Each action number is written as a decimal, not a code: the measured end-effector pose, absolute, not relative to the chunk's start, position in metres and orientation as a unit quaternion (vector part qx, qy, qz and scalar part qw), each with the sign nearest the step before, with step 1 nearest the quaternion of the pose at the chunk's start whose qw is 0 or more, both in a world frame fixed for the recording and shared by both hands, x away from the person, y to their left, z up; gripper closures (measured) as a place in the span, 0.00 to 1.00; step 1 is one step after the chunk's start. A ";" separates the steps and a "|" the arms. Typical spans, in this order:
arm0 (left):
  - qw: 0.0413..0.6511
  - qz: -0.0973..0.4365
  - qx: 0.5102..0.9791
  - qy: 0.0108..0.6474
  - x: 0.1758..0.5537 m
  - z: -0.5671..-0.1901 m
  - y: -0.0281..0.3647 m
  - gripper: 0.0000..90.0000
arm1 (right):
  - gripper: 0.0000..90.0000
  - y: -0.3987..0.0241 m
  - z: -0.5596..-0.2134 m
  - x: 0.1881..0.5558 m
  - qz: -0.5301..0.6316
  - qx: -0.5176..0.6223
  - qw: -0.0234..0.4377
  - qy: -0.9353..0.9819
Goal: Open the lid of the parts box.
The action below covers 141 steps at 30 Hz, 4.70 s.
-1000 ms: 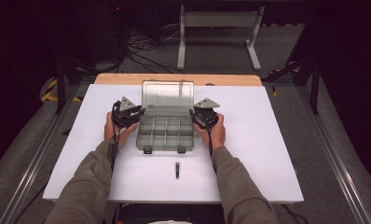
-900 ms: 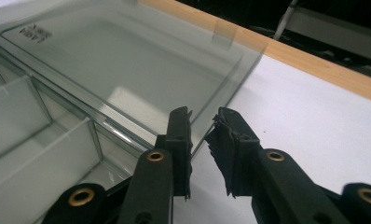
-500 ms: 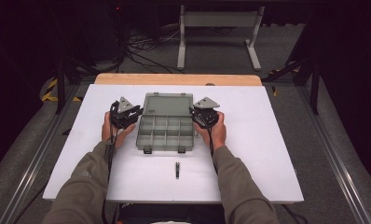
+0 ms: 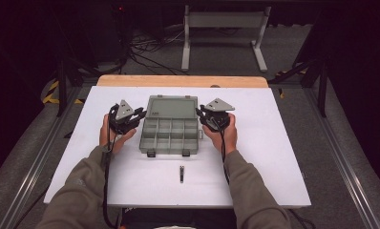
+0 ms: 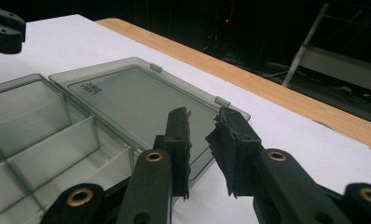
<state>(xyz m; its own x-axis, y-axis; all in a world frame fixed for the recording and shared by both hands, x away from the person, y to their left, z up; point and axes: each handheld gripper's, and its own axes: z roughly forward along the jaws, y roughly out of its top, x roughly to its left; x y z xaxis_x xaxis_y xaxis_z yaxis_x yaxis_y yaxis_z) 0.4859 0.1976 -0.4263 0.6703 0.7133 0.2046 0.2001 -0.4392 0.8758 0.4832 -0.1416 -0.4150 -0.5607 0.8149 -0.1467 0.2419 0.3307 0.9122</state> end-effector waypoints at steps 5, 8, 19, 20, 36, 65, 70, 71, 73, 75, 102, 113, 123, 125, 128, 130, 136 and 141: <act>0.453 0.292 0.800 0.264 0.473 -0.420 0.200 0.84 | 0.79 -0.145 -0.416 0.471 0.464 0.345 0.310 0.755; 0.451 0.299 0.802 0.253 0.465 -0.419 0.201 0.83 | 0.77 -0.149 -0.413 0.462 0.467 0.338 0.314 0.754; 0.466 0.296 0.802 0.226 0.434 -0.416 0.212 0.77 | 0.68 -0.157 -0.405 0.435 0.481 0.324 0.315 0.751; 0.465 0.297 0.804 0.222 0.433 -0.417 0.212 0.76 | 0.67 -0.158 -0.405 0.432 0.481 0.320 0.316 0.753; 0.452 0.279 0.823 0.204 0.393 -0.437 0.220 0.44 | 0.38 -0.162 -0.415 0.390 0.452 0.304 0.321 0.775; 0.485 0.231 0.815 0.220 0.349 -0.453 0.247 0.07 | 0.17 -0.146 -0.446 0.348 0.427 0.292 0.227 0.825; 0.484 0.235 0.814 0.220 0.349 -0.452 0.249 0.07 | 0.18 -0.139 -0.450 0.344 0.422 0.274 0.207 0.839; 0.485 0.235 0.813 0.222 0.349 -0.452 0.249 0.07 | 0.18 -0.138 -0.451 0.343 0.421 0.271 0.200 0.842; 0.484 0.235 0.813 0.223 0.350 -0.453 0.249 0.07 | 0.19 -0.133 -0.452 0.341 0.417 0.264 0.197 0.847; 0.483 0.235 0.814 0.222 0.351 -0.453 0.249 0.08 | 0.20 -0.131 -0.453 0.341 0.414 0.261 0.190 0.851; 0.481 0.233 0.812 0.232 0.350 -0.455 0.258 0.08 | 0.38 -0.084 -0.464 0.340 0.379 0.261 0.136 0.877; 0.479 0.233 0.814 0.230 0.352 -0.456 0.256 0.08 | 0.66 -0.079 -0.464 0.340 0.381 0.300 0.143 0.863; 0.477 0.231 0.816 0.232 0.355 -0.456 0.256 0.08 | 0.88 -0.084 -0.463 0.347 0.386 0.298 0.131 0.863; 0.476 0.231 0.816 0.232 0.355 -0.456 0.256 0.08 | 0.88 -0.084 -0.463 0.348 0.387 0.291 0.130 0.865; 0.475 0.232 0.817 0.232 0.356 -0.456 0.256 0.08 | 0.88 -0.086 -0.463 0.350 0.391 0.286 0.121 0.866; 0.474 0.230 0.817 0.233 0.356 -0.456 0.257 0.08 | 0.88 -0.088 -0.463 0.352 0.395 0.282 0.114 0.867; 0.478 0.229 0.815 0.234 0.357 -0.457 0.257 0.09 | 0.88 -0.092 -0.459 0.353 0.406 0.274 0.115 0.864; 0.476 0.229 0.817 0.232 0.357 -0.456 0.257 0.09 | 0.89 -0.092 -0.459 0.352 0.405 0.270 0.114 0.866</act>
